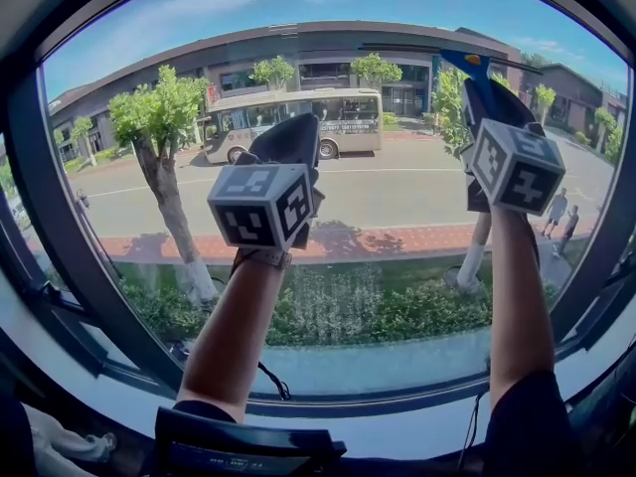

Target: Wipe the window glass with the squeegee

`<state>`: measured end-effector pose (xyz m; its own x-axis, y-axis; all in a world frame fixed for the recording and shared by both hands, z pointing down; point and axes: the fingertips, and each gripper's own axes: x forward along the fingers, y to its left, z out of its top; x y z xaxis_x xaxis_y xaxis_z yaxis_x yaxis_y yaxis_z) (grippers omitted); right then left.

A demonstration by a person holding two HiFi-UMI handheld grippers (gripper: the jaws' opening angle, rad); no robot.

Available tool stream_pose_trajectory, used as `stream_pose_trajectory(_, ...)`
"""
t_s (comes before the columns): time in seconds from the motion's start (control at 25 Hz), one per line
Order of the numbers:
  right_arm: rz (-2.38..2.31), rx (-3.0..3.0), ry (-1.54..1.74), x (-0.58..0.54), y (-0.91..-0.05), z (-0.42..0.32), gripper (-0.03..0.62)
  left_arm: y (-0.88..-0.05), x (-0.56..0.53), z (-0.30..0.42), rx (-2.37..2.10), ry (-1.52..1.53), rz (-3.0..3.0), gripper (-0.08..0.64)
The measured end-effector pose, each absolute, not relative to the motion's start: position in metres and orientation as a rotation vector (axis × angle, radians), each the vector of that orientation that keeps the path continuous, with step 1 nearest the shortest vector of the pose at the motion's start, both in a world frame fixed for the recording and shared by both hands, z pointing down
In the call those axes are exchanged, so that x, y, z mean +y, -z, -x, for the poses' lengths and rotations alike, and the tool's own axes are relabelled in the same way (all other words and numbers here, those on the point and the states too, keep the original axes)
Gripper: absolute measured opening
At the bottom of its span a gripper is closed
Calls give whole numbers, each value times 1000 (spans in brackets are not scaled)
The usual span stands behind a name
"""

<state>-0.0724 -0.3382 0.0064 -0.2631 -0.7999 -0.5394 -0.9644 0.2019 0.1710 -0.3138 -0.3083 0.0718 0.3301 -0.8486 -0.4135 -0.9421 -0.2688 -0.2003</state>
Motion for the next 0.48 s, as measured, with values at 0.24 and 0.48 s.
stream_pose_trajectory(0.24,1653,2165,-684,-338,-23,73,143,-80,-309,312,1590,-300,2202,0)
stream_pose_trajectory(0.48,1661,2166,-668,-336,-47,74,143,-93,-311,315,1594,-301,2216,0)
